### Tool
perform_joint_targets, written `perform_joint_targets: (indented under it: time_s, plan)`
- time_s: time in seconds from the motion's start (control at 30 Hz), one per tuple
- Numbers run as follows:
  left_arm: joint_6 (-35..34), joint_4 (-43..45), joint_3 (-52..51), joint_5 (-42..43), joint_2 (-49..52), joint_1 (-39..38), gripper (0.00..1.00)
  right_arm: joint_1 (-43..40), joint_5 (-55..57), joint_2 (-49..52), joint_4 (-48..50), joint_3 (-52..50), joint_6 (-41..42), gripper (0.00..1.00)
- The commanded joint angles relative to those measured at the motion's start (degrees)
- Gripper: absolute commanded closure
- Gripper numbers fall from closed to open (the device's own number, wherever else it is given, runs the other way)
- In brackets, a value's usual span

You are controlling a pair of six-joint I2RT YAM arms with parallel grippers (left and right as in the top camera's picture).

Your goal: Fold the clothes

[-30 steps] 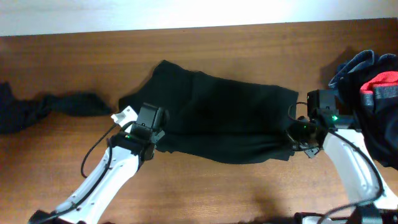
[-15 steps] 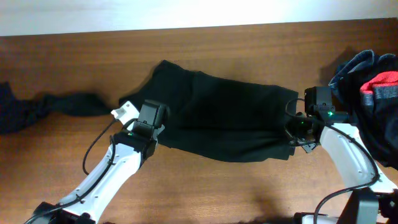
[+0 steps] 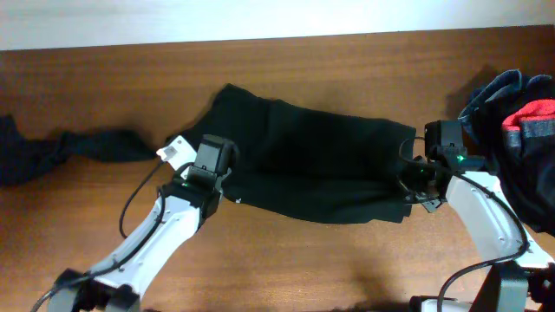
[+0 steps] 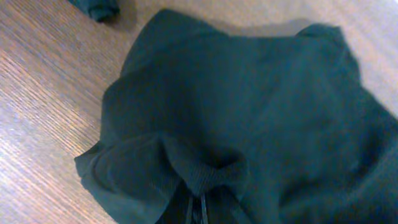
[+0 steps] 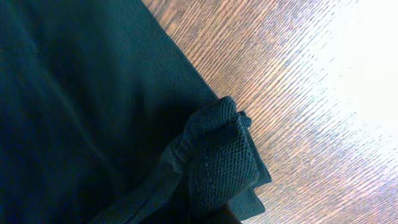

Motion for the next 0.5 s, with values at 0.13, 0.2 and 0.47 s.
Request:
perform_joint_targets:
  time_s: [0.13, 0.2, 0.47]
  plan:
    - [0.94, 2.69, 0.9, -1.9, 4.26, 0.35, 1.0, 0.28, 4.07, 0.22, 0.2, 0.59, -0.59, 0.96]
    - [0.96, 3.52, 0.9, -1.99, 4.28, 0.35, 0.99, 0.28, 4.09, 0.22, 0.37, 0.59, -0.59, 0.96]
    - [0.96, 5.16, 0.92, -3.26, 4.28, 0.35, 0.52, 0.28, 4.07, 0.22, 2.21, 0.59, -0.59, 0.36]
